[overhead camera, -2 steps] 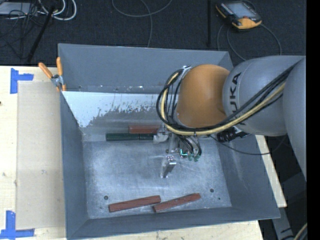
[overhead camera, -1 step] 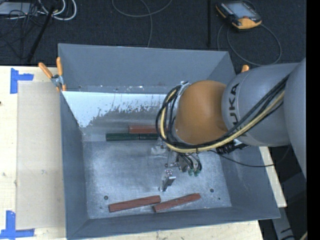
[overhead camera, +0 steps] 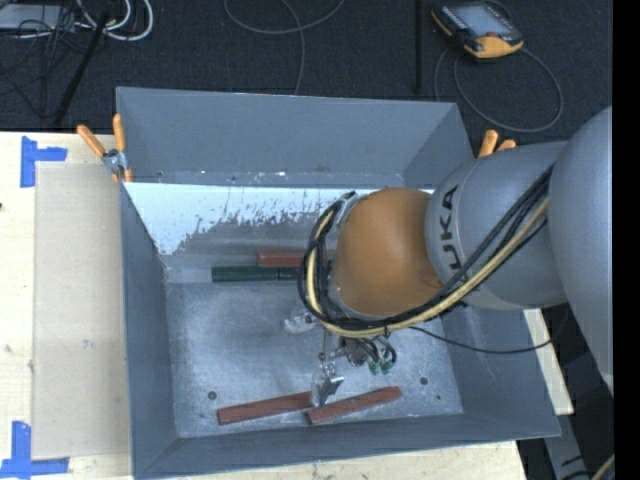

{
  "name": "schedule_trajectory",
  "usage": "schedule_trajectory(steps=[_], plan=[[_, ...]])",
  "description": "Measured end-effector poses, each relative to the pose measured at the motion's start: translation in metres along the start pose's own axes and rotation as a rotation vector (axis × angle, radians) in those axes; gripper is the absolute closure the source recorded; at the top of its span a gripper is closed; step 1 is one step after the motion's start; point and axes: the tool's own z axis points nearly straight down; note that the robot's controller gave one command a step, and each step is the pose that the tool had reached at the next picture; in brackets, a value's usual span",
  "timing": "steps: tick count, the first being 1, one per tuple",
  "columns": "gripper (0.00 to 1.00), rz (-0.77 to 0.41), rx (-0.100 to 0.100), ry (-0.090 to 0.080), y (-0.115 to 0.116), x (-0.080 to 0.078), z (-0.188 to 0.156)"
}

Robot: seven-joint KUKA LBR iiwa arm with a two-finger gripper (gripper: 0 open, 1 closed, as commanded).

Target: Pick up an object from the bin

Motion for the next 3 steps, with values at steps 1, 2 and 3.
schedule_trajectory(steps=[1,2,3], plan=[[1.00,-0.264,-0.001,-0.026,-0.0148,0.0366,0.0321],[0.00,-0.260,0.004,-0.050,-0.0166,0.0305,0.0300],[1.00,-0.259,0.005,-0.015,-0.0190,0.0390,0.0326]])
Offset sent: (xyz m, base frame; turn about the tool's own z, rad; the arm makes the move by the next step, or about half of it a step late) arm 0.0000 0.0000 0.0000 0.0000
